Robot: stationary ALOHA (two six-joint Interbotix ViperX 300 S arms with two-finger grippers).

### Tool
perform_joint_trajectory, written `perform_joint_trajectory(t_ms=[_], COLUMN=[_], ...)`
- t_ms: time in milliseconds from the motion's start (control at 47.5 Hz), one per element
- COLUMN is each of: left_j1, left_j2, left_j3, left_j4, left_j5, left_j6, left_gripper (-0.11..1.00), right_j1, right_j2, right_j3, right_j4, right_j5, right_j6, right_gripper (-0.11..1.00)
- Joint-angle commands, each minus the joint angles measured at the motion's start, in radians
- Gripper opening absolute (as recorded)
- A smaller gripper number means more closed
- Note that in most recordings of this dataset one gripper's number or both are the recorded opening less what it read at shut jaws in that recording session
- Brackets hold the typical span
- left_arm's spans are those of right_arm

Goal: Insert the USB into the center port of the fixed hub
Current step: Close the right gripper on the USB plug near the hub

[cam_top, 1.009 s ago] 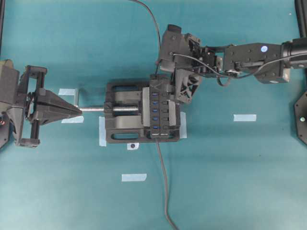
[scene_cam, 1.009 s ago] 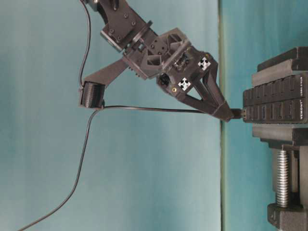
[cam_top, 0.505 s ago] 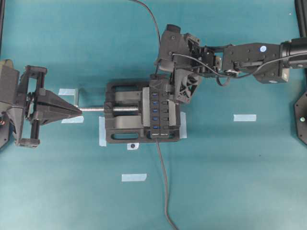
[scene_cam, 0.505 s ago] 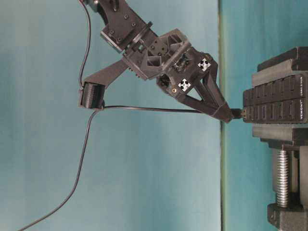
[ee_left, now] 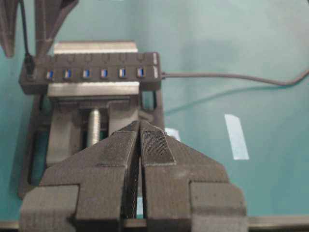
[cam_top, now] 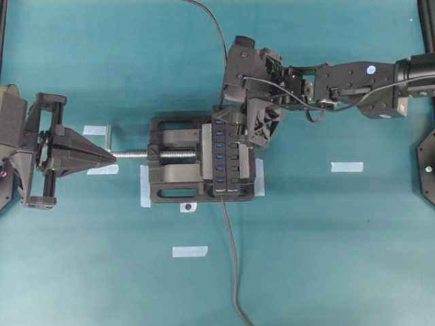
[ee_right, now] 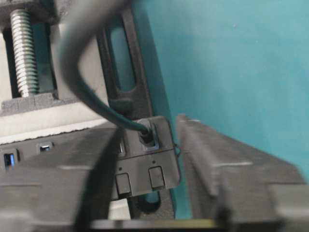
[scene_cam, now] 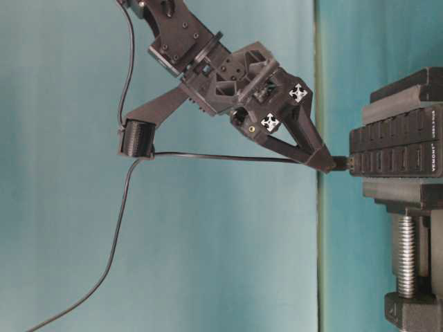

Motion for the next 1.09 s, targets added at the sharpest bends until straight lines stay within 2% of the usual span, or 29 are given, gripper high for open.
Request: perform_joint_trajectory(t_ms=[0,231,336,1073], left_j1=[-0.002,-0.002,0.000,0.000], left_j2=[-0.002,-0.002,-0.002,-0.002], left_j3=[-0.026,-0.025,-0.025,-0.025], left_j4=[0.002,0.000,0.002,0.002], left_j5=[-0.008,-0.008,-0.009,-0.009], left_j6=[-0.002,-0.002,-0.003,-0.003], left_gripper=[0.00,0.00,0.00,0.00], right_j1=[0.003,0.012,0.014,0.021], right_j2=[-0.014,-0.014,-0.014,-0.025], right_j3=[-0.017,-0.014,-0.014,-0.026], right_j4=[-0.002,-0.002,-0.002,-0.002], right_j5=[-0.008,-0.011,-0.012,-0.003], right_j6=[0.002,0.000,0.002,0.008], right_gripper=[0.39,0.16,0.10,0.09])
